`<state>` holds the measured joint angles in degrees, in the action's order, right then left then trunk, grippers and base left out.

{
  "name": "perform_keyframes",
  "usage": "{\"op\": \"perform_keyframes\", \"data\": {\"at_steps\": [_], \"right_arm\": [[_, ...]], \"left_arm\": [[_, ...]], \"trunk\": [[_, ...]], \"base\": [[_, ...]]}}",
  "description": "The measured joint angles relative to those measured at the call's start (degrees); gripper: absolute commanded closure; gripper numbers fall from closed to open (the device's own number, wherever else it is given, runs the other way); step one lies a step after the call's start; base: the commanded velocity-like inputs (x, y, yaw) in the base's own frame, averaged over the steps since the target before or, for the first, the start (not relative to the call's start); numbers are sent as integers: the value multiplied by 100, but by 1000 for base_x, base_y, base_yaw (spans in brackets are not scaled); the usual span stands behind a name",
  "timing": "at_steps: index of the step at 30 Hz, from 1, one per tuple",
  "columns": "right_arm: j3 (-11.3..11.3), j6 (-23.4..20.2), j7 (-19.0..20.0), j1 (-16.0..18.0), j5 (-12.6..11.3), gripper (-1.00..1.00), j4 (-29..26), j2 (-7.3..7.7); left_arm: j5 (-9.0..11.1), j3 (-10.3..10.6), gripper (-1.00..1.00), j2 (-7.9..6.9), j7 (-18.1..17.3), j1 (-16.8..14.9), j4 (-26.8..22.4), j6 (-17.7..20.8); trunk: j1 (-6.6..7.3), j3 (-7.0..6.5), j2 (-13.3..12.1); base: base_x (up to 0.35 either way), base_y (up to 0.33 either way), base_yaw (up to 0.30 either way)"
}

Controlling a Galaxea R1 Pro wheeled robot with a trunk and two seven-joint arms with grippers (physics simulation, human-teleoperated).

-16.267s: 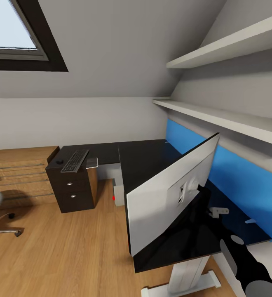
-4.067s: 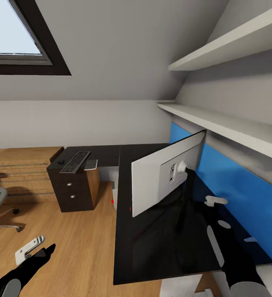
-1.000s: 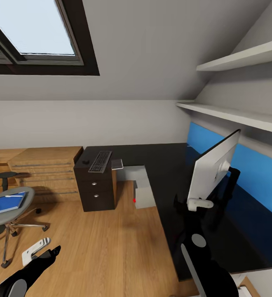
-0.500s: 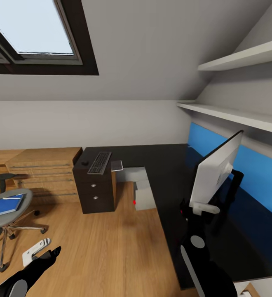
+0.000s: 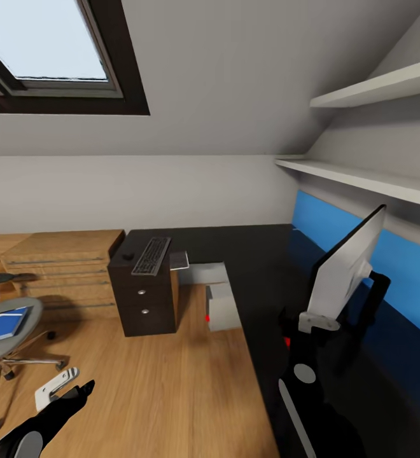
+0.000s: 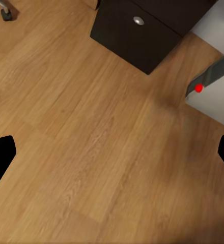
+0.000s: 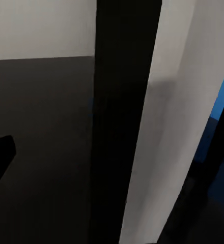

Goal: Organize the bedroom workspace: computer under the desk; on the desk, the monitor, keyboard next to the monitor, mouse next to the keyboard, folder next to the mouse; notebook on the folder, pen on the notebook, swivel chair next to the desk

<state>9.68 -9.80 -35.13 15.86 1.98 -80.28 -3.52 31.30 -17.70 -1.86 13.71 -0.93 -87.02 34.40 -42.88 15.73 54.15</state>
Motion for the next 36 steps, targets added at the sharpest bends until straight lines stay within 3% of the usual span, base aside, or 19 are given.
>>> {"op": "perform_keyframes", "data": {"at_steps": [12,17,27,36], "right_arm": [[-34,-28,-229,4,-6,-100,19,0],[-261,-45,-434,8,-7,-100,25,0],[-394,-51,-465,9,-17,-100,24,0],[-401,-55,-459,9,0,-100,32,-2]], "left_arm": [[0,2,-100,3,-3,0,68,1],[0,2,-100,3,-3,0,70,1],[0,10,-100,2,-3,0,73,3],[-1,12,-100,2,-4,0,73,-1]], "trunk": [[-2,0,-1],[-2,0,-1],[-3,0,0],[-4,0,-1]], "base": [[35,0,0],[0,0,0],[-9,-6,0],[-173,-231,0]]}}
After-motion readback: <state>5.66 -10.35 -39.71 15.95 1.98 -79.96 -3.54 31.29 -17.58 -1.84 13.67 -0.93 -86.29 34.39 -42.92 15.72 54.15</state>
